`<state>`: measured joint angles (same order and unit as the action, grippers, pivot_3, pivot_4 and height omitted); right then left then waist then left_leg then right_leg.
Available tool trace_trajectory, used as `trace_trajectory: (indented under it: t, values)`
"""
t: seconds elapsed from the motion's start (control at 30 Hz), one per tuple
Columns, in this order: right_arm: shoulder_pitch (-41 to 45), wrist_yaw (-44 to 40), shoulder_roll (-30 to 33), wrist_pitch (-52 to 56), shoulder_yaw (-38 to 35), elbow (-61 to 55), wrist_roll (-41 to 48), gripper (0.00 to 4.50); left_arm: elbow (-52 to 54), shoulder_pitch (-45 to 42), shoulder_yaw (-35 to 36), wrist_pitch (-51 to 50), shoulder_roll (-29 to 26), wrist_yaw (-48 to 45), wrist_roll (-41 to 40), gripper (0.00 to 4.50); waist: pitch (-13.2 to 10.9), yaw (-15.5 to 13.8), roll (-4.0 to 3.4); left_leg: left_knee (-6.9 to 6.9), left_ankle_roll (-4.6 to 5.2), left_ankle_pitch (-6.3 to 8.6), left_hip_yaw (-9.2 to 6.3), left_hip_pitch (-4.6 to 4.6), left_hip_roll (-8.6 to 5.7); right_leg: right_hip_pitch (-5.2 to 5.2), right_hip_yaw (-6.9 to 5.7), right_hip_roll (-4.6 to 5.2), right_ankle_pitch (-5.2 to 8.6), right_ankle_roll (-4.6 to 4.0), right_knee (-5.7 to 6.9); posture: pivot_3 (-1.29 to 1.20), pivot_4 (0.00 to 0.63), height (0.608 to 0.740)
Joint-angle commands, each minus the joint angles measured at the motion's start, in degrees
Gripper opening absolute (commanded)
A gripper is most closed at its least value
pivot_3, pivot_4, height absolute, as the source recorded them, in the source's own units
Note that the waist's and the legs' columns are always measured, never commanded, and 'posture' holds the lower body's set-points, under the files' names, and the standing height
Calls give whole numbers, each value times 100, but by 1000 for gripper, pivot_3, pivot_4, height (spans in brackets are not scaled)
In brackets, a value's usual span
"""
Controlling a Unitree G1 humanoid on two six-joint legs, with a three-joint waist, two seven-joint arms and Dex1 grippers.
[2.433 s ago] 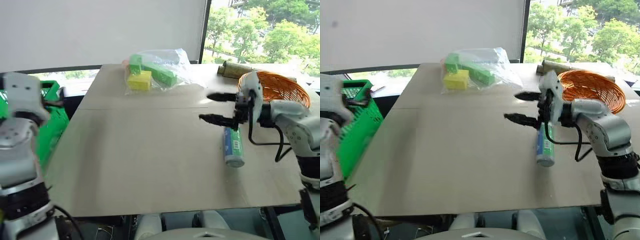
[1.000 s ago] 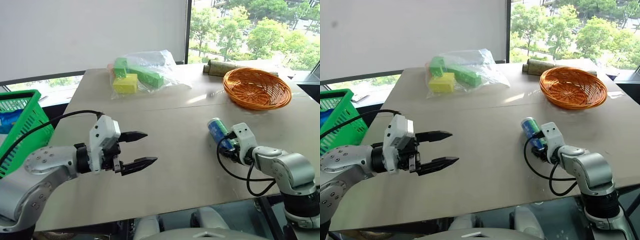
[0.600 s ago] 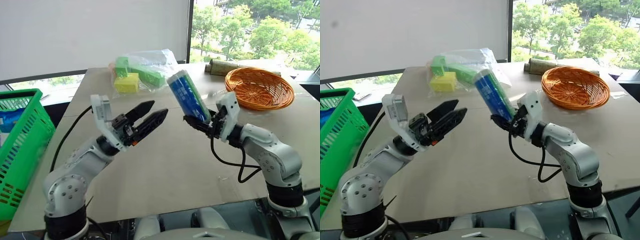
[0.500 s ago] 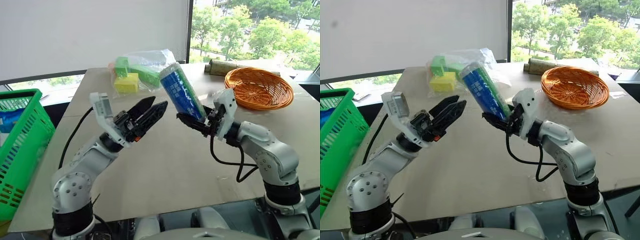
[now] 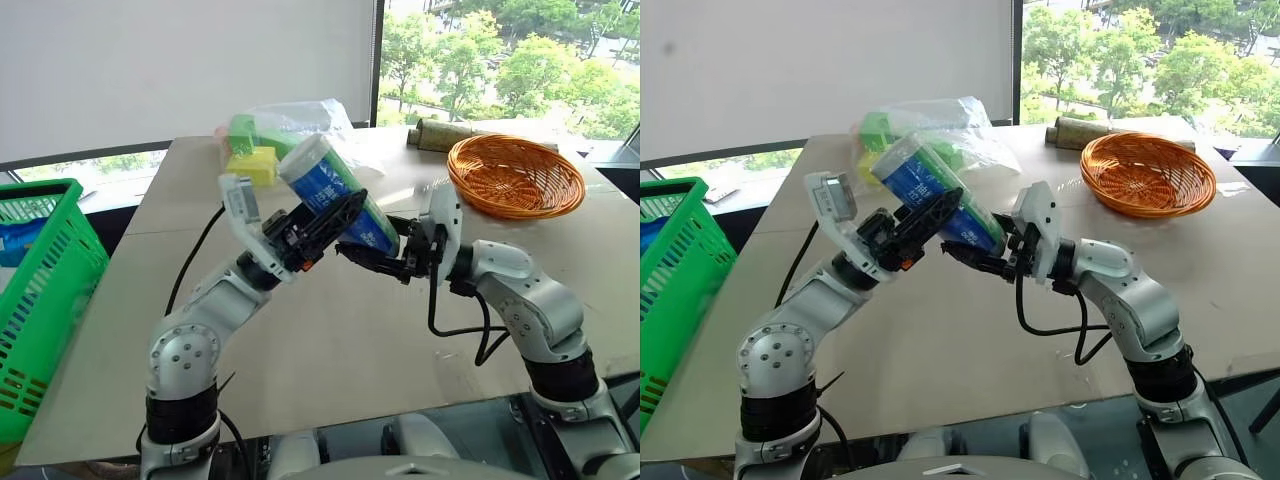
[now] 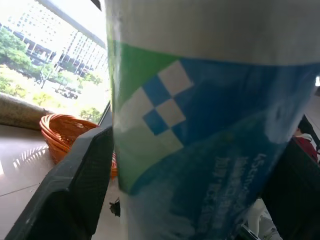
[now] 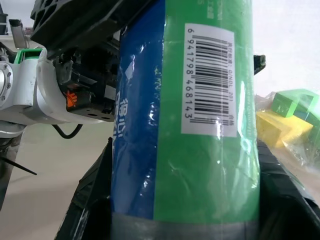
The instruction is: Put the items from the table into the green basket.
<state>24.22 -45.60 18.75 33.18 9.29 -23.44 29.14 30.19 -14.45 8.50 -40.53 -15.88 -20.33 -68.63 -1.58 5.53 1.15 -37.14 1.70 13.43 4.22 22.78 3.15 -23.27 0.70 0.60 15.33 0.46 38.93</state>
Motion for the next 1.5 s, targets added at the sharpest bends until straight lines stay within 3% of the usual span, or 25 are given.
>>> trace_trajectory:
  t: [0.03, 0.07, 0.1, 0.2, 0.23, 0.4, 0.53, 0.6, 0.67, 0.8, 1.1, 1.3, 1.5]
  values:
    - [202, 37, -58, -80, -130, -167, 204, 2095, 74, -25, -7, 156, -21, -26, 57, 2416, 0, -3, 0, 0, 0, 0, 0, 0, 0, 0, 0, 0, 0, 0, 0, -102, 0, 740]
    - [207, 63, -38, -43, -138, -177, 205, 2095, 89, -22, -2, 189, -38, -2, 128, 2148, 0, -5, 0, 0, 0, 0, 0, 0, 0, 0, 0, 0, 0, 0, 0, -107, 0, 740]
    - [208, 64, -10, 24, -141, -191, 237, 3068, 90, -31, 9, 240, -41, 29, 218, 1977, 0, -5, 0, 0, 0, 0, 0, 1, 0, 0, 0, 1, 0, 0, 0, -107, 0, 740]
    - [207, 145, 24, 168, -188, -227, 332, 4407, 132, -124, 60, 375, -149, 29, 516, 1843, 0, 1, 0, 0, 0, 0, 1, 0, 0, 0, 0, 1, 0, 0, 0, -106, 0, 740]
    - [238, 195, 28, 251, -256, -231, 418, 4500, 164, -185, 132, 387, -223, 106, 583, 1842, -1, 1, -1, 0, 0, 0, 1, 0, 0, 0, 0, 0, 0, 0, 0, -105, 0, 740]
    - [485, 46, 430, 762, -838, -164, 1121, 4500, 198, -597, 766, 547, -923, 871, 1400, 1842, -6, -5, 1, -1, 0, 0, 0, 0, 0, 0, -1, 2, 0, 0, -1, -105, 0, 740]
    - [998, -483, 902, 1425, -1481, -178, 2612, 4500, -134, -316, 1591, 227, -2926, 1278, 3204, 1842, -21, 72, -4, 12, 0, 0, 5, 1, 5, -8, 5, -6, 1, -1, -5, -96, 0, 740]
    - [1214, -680, 960, 1571, -1648, -66, 3179, 4500, -330, 1, 1825, 390, -3527, 1196, 3864, 1842, -24, 117, -12, 28, 0, 0, 11, -2, 5, -16, 8, -5, 2, -3, -3, -86, 0, 740]
    - [1321, -886, 1053, 1648, -1668, 19, 3420, 4500, -501, 362, 2043, 494, -3782, 1308, 4482, 1842, -21, 94, -6, 39, 0, 0, 5, -3, 8, -17, -1, -4, 4, -6, -7, -80, 0, 740]
    - [1484, -1085, 1119, 1557, -1588, 146, 3410, 4500, -854, 1021, 2686, 497, -3831, 1845, 5664, 1842, -22, -3, 0, 43, -1, 0, 11, 1, 10, -19, -5, 25, 4, -5, -8, -77, 0, 740]
    - [1446, -1066, 1106, 1309, -1405, 160, 3095, 4500, -1590, 1256, 3094, 744, -3530, 1805, 6300, 1842, -15, -186, 33, 40, -2, 1, 17, 6, 12, -24, -12, 68, 2, -6, -7, -70, 0, 740]
    - [1347, -966, 1084, 1268, -1428, 107, 3103, 4500, -1514, 1230, 3168, 652, -3256, 2024, 6676, 4422, -13, -174, 35, 43, -3, 1, 20, 9, 12, -26, -16, 78, 1, -8, -5, -72, 0, 740]
    - [1288, -1002, 1114, 1220, -1409, 173, 2992, 4500, -1585, 820, 3457, 861, -2910, 2245, 6651, 4470, -12, -171, 36, 42, -2, 1, 19, 7, 12, -26, -19, 80, 0, -9, -2, -69, 0, 740]
